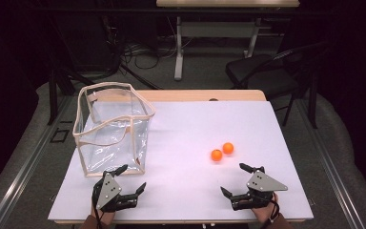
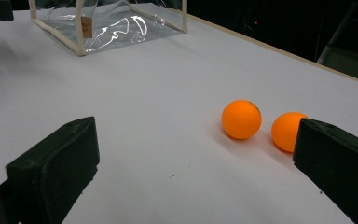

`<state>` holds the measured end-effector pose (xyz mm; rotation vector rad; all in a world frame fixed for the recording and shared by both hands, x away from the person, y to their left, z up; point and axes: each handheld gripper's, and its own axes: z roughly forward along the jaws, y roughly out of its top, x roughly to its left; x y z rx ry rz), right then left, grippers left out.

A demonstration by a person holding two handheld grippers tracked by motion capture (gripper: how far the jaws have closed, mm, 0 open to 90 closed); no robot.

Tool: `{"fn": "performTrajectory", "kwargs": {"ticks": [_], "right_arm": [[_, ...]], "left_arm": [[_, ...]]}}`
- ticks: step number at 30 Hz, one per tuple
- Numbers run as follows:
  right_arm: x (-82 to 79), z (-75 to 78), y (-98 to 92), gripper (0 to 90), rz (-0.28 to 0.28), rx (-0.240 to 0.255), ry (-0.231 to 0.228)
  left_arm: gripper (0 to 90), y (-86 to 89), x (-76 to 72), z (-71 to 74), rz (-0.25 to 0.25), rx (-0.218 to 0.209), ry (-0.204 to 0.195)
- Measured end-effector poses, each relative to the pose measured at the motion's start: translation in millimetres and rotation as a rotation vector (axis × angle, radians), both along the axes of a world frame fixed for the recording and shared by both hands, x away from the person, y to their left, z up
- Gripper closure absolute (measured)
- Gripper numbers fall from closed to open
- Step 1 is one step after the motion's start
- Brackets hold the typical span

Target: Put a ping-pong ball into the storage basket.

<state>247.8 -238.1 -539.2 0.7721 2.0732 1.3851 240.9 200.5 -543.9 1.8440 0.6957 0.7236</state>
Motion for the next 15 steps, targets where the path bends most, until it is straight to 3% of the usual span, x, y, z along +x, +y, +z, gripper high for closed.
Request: {"fn": "performTrajectory", "kwargs": {"ticks": [15], "right_arm": [[14.4, 1.6, 10.1, 0.0, -0.029, -0.031, 0.08]], "left_arm": [[15.9, -1.7, 1.5, -1.1, -0.016, 0.015, 0.031]]}}
